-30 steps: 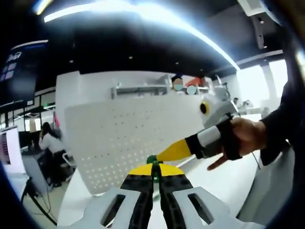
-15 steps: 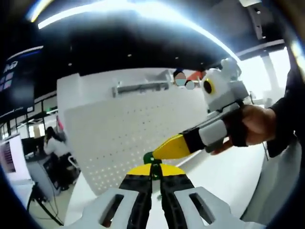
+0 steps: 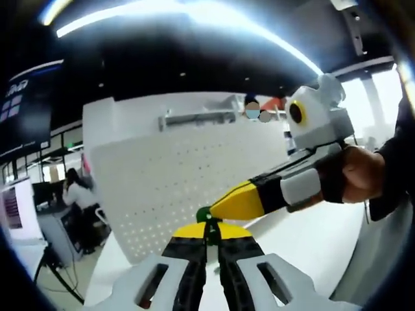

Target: Insert the hook assembly into the mounting plate slot until the hook locks in place.

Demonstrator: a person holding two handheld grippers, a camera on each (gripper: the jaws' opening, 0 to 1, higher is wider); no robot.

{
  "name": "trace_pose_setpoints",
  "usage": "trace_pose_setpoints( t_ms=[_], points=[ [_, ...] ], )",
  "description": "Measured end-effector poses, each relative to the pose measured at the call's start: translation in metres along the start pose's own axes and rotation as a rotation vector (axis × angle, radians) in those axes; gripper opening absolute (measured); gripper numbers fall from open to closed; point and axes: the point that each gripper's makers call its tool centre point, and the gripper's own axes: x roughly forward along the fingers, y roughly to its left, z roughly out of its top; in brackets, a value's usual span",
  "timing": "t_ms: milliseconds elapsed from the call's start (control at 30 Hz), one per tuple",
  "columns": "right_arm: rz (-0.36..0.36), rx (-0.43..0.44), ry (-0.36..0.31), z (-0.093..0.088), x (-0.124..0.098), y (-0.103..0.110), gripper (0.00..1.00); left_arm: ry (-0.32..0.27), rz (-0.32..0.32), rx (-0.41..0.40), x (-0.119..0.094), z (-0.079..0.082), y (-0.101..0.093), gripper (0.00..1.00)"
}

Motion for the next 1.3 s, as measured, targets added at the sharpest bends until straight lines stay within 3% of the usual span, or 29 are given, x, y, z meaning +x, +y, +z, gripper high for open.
trace_pose_setpoints(
  t_ms=[867,1133,1300],
  points=[
    [-0.023,-0.15,-0.013,0.008,-0.002,0.005,0.01,-0.029,0.014,-0.088,-0.002,0.004,0.004,0.03],
    [-0.038,-0.159,-0.018,0.01,-0.008,-0.002,0.09,-0.02,0.04,-0.09,-0.002,0.001,0.014,0.03],
    [-0.071,-0.161,0.009,0.003,-0.017,-0.012,0.21,-0.013,0.066,-0.109,-0.003,0.0,0.026,0.03]
  ],
)
